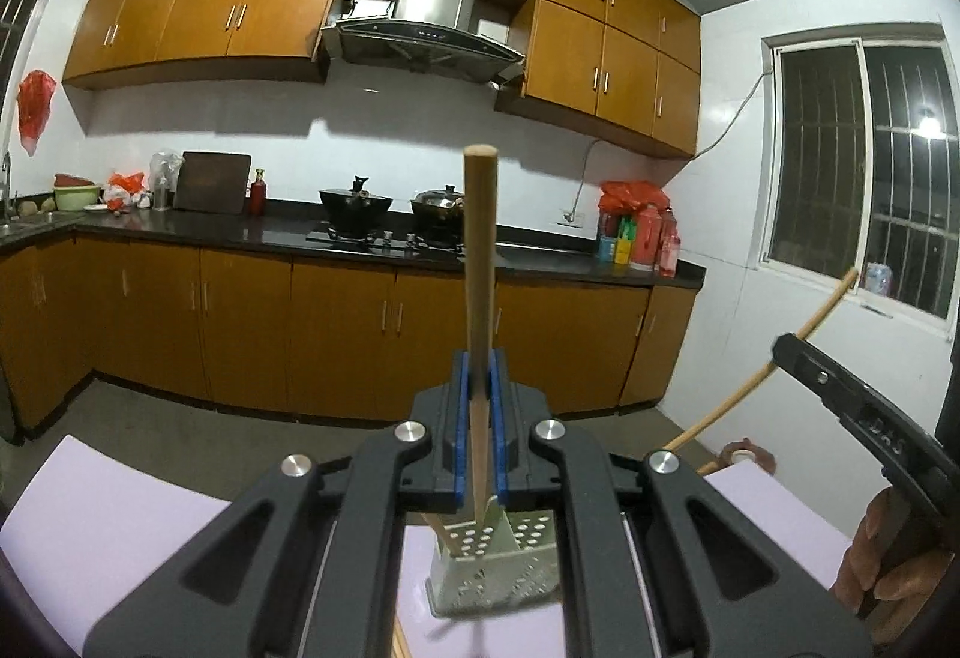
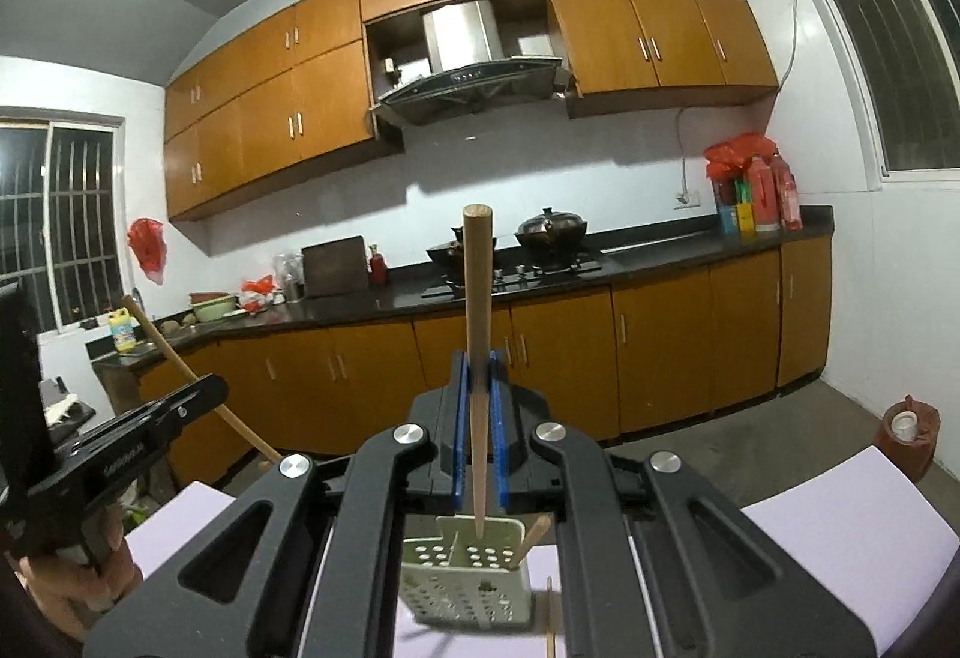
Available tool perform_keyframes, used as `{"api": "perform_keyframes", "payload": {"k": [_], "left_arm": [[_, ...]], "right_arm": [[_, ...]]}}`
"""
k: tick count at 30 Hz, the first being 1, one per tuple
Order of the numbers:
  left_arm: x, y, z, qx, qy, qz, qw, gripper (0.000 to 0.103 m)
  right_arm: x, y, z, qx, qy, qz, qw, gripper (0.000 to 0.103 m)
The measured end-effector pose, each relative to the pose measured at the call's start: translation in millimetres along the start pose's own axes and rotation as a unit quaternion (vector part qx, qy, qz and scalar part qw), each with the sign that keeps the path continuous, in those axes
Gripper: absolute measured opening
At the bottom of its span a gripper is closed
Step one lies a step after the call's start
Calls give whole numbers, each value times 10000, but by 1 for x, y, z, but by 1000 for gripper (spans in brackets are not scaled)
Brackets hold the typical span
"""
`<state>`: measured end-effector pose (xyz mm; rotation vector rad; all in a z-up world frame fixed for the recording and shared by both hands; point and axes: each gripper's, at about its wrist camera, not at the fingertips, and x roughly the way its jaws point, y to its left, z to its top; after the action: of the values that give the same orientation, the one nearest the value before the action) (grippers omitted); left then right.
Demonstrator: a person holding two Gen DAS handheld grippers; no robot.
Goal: Organize utensils
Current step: 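Open both tools to drop the chopsticks into the green holder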
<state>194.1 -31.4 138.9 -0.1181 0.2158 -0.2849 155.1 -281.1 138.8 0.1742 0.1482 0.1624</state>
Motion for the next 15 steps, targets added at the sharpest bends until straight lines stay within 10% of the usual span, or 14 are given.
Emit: {"api": "perform_keyframes", "payload": {"k": [13,15], "left_arm": [[54,4,-42,-16,541,-88,9985,13],[53,4,-41,-30,536,-92,9985,21]], "right_arm": [[36,0,-43,83,886,-5,9960,10],[33,0,-41,107,865,-15,9962,30]]}}
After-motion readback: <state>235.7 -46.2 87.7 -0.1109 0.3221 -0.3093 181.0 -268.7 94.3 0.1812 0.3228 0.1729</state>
